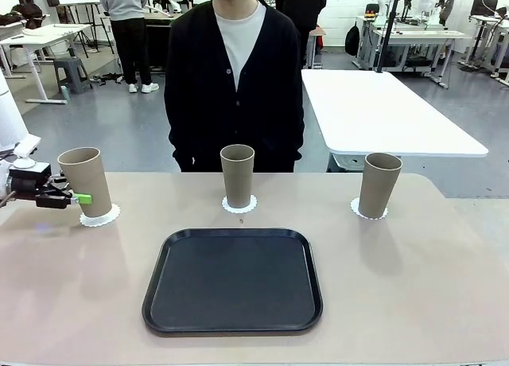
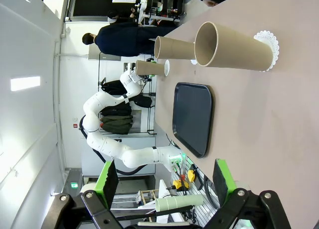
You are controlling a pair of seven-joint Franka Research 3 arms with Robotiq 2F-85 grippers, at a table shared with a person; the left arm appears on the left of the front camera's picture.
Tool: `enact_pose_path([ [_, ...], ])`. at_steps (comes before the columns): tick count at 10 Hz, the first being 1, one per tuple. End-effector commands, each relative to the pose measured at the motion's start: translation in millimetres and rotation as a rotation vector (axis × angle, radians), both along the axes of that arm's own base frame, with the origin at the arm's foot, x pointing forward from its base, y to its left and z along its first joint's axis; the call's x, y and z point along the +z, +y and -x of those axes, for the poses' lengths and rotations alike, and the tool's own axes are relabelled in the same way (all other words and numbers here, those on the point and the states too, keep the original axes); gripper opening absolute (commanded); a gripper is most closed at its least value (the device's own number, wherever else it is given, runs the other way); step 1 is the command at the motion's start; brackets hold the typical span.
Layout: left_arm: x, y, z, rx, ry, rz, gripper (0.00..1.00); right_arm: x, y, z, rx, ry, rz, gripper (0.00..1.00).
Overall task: Place coasters on the table and set cups on them.
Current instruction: Take one Reusable plastic cup from the Flat Tray and place it on a coaster set by the human.
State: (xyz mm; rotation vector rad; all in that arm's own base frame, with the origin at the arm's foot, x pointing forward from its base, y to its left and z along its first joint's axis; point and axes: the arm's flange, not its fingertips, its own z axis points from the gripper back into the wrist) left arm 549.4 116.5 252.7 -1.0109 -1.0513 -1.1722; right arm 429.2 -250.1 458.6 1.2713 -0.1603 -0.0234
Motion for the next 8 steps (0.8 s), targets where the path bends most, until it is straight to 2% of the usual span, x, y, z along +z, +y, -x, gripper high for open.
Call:
enact_pose_path([
  [1,-2.2,0.6,-5.4,-0.016,-0.015,-0.026,0.84,0.6,1.3,-0.8,-0.001,-0.003,-0.001,1.0],
  [8,-12.6,1.7,-6.3,-0.028,0.009,-0.03,0.84,0.6,1.3,-0.8,-0.001,-0.003,-0.001,1.0],
])
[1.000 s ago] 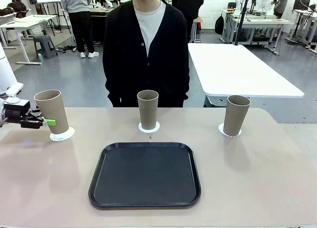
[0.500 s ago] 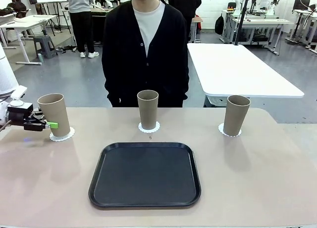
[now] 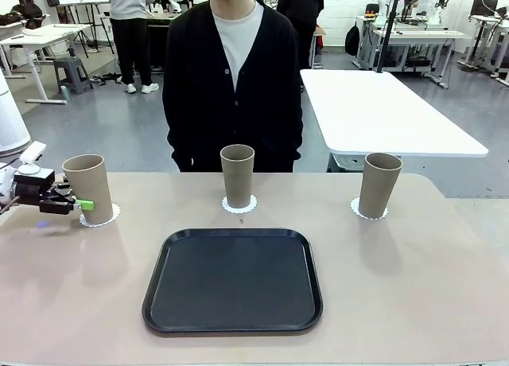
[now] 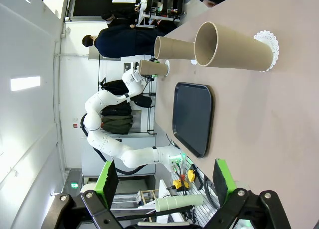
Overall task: Place coasters on the table and set cups on them.
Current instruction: Take one Reusable plastic cup from the Flat Tray and place it on a coaster set by the human.
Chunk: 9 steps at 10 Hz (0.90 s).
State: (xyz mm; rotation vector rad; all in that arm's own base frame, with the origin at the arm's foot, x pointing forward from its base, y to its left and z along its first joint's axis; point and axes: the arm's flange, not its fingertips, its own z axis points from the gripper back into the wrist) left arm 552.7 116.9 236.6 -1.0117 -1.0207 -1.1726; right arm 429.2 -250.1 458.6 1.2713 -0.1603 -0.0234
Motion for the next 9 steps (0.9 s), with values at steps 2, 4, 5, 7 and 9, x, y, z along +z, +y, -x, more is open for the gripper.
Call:
enact_pose_path([
  [2,2.0,2.2,-1.8,-0.034,-0.017,-0.01,0.84,0.6,1.3,-0.8,-0.001,-0.003,-0.001,1.0],
  [4,1.8,3.3,-1.3,-0.048,-0.017,-0.015,1.0,0.6,1.3,-0.8,-0.001,-0.003,-0.001,1.0],
  [5,1.4,3.8,-1.0,-0.051,-0.016,-0.019,1.0,0.6,1.3,-0.8,-0.001,-0.003,-0.001,1.0],
  [7,0.4,4.5,-0.7,-0.054,-0.017,-0.03,1.0,0.6,1.3,-0.8,-0.001,-0.003,-0.001,1.0],
  [9,0.7,5.8,-0.6,-0.062,-0.02,-0.046,1.0,0.6,1.3,-0.8,-0.001,-0.003,-0.001,1.0],
])
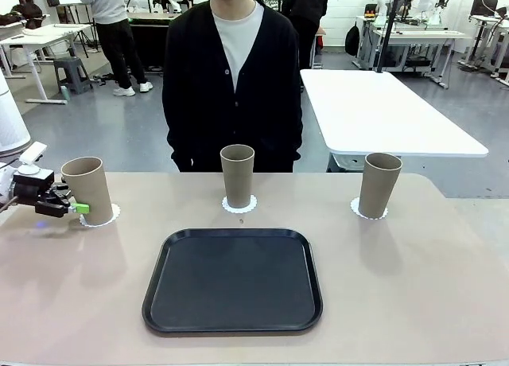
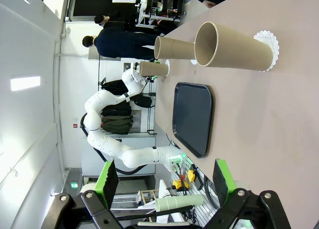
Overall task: Place coasters on the table and set cups on them.
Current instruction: Take one Reusable plastic cup from the Flat Tray and place it on a coaster set by the human.
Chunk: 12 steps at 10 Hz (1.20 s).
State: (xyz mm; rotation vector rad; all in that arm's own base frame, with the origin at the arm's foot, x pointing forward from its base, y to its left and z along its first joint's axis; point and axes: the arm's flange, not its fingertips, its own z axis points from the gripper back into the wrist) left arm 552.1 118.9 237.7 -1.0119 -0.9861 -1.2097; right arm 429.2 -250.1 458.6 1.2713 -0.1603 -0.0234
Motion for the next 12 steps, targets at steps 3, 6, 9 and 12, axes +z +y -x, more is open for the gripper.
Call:
enact_pose_path([
  [3,1.7,7.1,-0.9,-0.043,-0.026,-0.047,1.0,0.5,1.3,-0.8,-0.001,-0.003,-0.001,1.0],
  [6,2.1,15.1,-3.0,-0.045,-0.026,-0.09,1.0,0.5,1.3,-0.8,-0.001,-0.003,-0.001,1.0],
  [9,4.4,30.1,-4.7,-0.05,-0.022,-0.151,1.0,0.5,1.3,-0.8,-0.001,-0.003,-0.001,1.0],
  [12,15.9,48.8,1.1,-0.027,-0.034,-0.262,1.0,0.5,1.3,-0.8,-0.001,-0.003,-0.001,1.0],
])
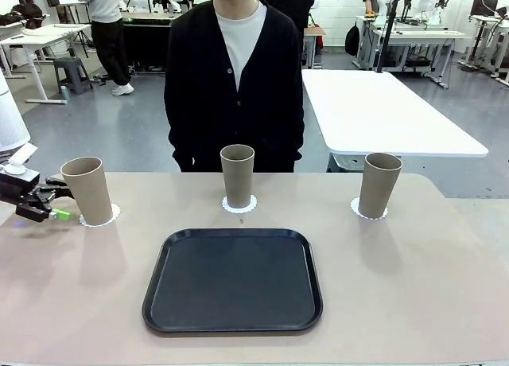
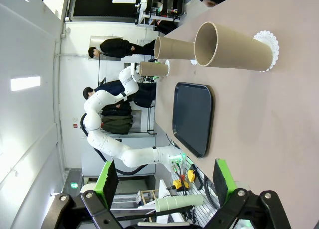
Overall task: Place coasters on the table and set cups on them.
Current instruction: Take one Reusable plastic cup from the Flat Tray and place it on a coaster set by the human.
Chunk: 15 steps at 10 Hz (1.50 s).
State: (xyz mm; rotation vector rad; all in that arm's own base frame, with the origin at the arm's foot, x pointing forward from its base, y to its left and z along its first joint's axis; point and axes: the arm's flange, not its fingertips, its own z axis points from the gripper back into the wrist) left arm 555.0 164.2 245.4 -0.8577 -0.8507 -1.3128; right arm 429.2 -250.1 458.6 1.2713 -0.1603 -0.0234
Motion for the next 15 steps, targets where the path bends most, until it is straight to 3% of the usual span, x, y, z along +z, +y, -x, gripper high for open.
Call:
enact_pose_path([
  [1,21.6,13.3,8.5,0.027,-0.033,-0.132,1.0,0.5,1.2,-0.8,-0.001,-0.003,-0.001,1.0],
  [4,102.7,30.8,53.9,0.203,-0.145,-0.331,1.0,0.5,1.2,-0.8,-0.001,-0.003,-0.001,1.0],
  [5,136.1,27.3,74.4,0.313,-0.182,-0.392,1.0,0.5,1.2,-0.8,-0.001,-0.003,-0.001,1.0],
  [8,203.9,-7.8,120.0,0.376,-0.167,-0.544,1.0,0.5,1.2,-0.8,-0.001,-0.003,-0.001,1.0],
  [11,234.4,-68.5,163.6,0.388,0.029,-0.791,1.0,0.5,1.2,-0.8,-0.001,-0.003,-0.001,1.0],
  [15,247.2,-111.0,161.3,0.392,0.156,-0.844,1.0,0.5,1.2,-0.8,-0.001,-0.003,-0.001,1.0],
])
